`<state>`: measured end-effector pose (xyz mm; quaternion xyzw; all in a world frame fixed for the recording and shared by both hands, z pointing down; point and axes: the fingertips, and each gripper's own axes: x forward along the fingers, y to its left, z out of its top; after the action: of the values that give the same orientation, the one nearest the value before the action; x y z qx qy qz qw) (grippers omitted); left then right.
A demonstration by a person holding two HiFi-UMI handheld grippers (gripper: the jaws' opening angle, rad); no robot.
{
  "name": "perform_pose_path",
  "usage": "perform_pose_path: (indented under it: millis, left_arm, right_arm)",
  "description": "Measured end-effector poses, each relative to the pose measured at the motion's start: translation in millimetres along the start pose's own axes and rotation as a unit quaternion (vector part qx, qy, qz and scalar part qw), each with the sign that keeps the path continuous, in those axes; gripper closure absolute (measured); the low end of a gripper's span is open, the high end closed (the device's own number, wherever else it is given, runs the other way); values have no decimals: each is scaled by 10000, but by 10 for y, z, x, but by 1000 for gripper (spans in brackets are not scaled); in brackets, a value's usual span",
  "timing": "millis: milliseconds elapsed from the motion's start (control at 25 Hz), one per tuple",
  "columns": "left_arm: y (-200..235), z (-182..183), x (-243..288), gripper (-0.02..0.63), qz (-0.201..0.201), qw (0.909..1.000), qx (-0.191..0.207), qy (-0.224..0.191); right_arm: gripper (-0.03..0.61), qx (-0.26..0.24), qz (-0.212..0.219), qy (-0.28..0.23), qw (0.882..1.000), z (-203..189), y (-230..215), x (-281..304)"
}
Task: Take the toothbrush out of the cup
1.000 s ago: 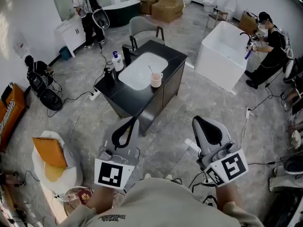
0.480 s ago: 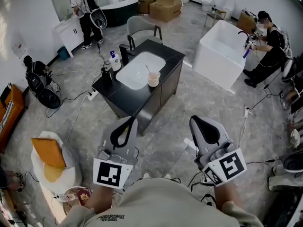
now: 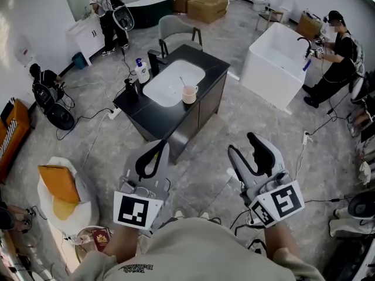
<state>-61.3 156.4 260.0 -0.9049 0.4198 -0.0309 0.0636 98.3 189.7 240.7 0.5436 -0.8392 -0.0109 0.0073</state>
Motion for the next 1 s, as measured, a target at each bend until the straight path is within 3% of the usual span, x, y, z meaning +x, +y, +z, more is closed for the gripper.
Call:
perform_pose_path:
  millis: [760, 1000]
  left_arm:
    - [-466, -120, 156, 612, 262, 9995, 101, 114]
    - [-372, -267, 243, 612, 357, 9991, 123, 173]
  right_arm:
    - [364, 40, 414, -54, 9991, -172, -286, -216]
    - [364, 10, 490, -157, 9987, -209, -322, -35]
